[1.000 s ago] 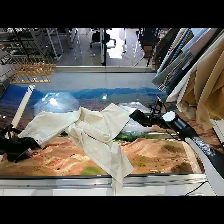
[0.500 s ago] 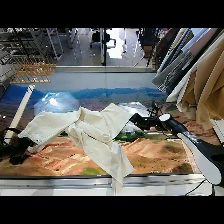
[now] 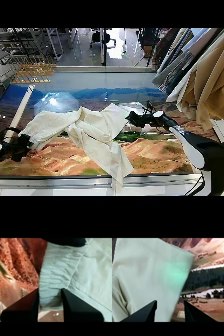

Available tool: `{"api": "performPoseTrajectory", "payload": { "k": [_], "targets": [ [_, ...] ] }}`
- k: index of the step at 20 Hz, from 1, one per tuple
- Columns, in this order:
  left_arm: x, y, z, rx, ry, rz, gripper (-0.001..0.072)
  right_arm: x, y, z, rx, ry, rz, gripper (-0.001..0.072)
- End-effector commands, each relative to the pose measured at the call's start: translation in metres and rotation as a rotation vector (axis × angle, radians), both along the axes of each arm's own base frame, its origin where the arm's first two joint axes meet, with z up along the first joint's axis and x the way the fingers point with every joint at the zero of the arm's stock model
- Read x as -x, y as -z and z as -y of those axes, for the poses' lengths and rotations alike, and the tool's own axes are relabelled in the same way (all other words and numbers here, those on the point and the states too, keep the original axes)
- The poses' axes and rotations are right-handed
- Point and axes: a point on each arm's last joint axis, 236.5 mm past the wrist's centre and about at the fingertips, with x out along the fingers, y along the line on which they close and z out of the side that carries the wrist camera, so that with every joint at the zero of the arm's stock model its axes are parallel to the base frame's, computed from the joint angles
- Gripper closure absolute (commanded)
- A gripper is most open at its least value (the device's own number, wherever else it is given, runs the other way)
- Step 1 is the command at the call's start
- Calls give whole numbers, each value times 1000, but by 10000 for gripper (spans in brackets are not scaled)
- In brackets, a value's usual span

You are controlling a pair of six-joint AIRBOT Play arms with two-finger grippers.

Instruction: Fold the clothes and pants, and hang the long-sleeved shirts on hangers.

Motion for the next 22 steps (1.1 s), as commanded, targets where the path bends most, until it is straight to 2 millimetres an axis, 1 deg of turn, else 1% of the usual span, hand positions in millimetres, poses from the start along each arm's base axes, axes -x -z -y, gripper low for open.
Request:
{"api": "performPoseTrajectory", "payload": {
  "k": [1, 2, 3, 4, 5, 6, 8, 11, 13, 14, 15, 16, 17, 18, 19, 20, 21, 22],
  "targets": [
    [-6, -2, -8, -20, -32, 27, 487, 3, 6, -18, -47, -58, -58, 310],
    [-6, -2, -9, -22, -33, 29, 489, 3, 7, -23, -62, -66, -74, 310],
    [-7, -3, -9, -25, -34, 33, 612, 3, 6, -28, -72, -74, -83, 330],
    [-8, -5, -10, -31, -32, 41, 689, 2, 4, -32, -76, -88, -81, 453],
    [-12, -10, -13, -50, -16, 61, 690, 1, 0, -35, -77, -100, -73, 586],
    [-17, -17, -16, -72, 7, 84, 690, -3, -4, -36, -78, -101, -61, 688],
    [-30, -42, -24, -98, 33, 160, 692, -10, -14, -35, -67, -115, -29, 697],
    [-48, -91, -40, -95, 78, 296, 693, -16, -36, -24, 44, -192, 49, 698],
    [-47, -113, -49, -121, 151, 325, 695, -19, -63, -12, 135, -226, 127, 699],
    [-44, -120, -53, -120, 161, 330, 694, -20, -80, -5, 183, -239, 172, 699],
    [-45, -134, -57, -110, 168, 368, 694, -19, -101, 2, 234, -251, 222, 699],
    [-53, -158, -58, -86, 165, 456, 694, -19, -126, 10, 284, -256, 281, 699],
    [-64, -198, -60, -44, 145, 602, 695, -18, -159, 21, 341, -247, 358, 699],
    [-73, -245, -65, 3, 107, 768, 695, -16, -194, 33, 389, -231, 434, 699],
    [-76, -303, -75, 51, 54, 961, 694, -9, -233, 44, 429, -207, 514, 699],
    [-72, -356, -85, 91, 8, 1138, 694, 2, -279, 58, 470, -171, 606, 698],
    [-60, -409, -96, 127, -33, 1311, 694, 16, -322, 70, 503, -132, 694, 698],
    [-44, -450, -107, 150, -63, 1445, 694, 38, -369, 83, 535, -88, 790, 698]
  ]
}}
